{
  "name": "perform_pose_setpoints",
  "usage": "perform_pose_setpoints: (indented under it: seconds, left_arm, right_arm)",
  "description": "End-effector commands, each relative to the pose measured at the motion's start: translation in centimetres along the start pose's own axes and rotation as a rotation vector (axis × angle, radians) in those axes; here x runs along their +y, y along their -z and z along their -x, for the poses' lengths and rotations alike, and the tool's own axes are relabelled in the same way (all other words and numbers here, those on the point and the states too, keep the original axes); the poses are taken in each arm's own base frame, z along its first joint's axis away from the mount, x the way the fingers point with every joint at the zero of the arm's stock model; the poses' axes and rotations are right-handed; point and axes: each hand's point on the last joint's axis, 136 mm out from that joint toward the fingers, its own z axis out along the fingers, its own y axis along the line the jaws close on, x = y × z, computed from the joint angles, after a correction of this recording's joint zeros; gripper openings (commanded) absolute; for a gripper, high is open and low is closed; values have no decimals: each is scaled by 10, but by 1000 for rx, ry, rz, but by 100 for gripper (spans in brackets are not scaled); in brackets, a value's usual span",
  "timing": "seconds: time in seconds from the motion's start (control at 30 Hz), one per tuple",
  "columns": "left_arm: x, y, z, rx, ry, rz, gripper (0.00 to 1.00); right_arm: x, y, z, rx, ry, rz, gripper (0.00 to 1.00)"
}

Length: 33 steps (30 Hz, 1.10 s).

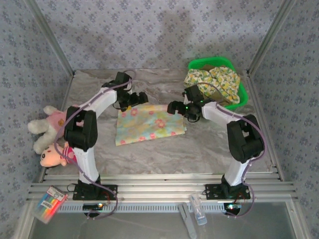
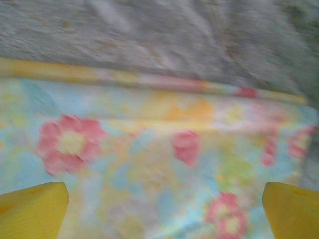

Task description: Fold and stack the skirts

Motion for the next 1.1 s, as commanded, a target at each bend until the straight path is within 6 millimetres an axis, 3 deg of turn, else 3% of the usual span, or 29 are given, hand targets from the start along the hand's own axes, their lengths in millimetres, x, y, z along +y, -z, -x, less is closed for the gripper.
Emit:
perform_pose_setpoints:
  seconds: [0.0,0.1,0.2,0.5,0.7,0.97,1.07]
  left_arm:
    - [-35,12,-35,64,13,-98,100]
    - [-50,1,-63,143,41,-152,100]
    - [-51,-12,-80,188,68,-158,100]
    - [-16,-57,-119,288,150,-73,100]
    - [11,-72,-136,328,159,16,100]
    - [24,-72,-144,335,154,56,100]
    - [25,-71,-144,332,148,61,100]
  right_arm:
    - [-24,0,-21,72,-71,-49,99]
    - [-33,-1,-22,87,-98,-55,98]
    - [-34,-4,-22,106,-113,-39,97]
    - [-28,-17,-29,153,-140,2,96]
    - [-20,-25,-43,201,-155,44,90]
    - [-8,-29,-61,250,-244,123,77]
    - [-8,-31,-66,251,-268,142,66]
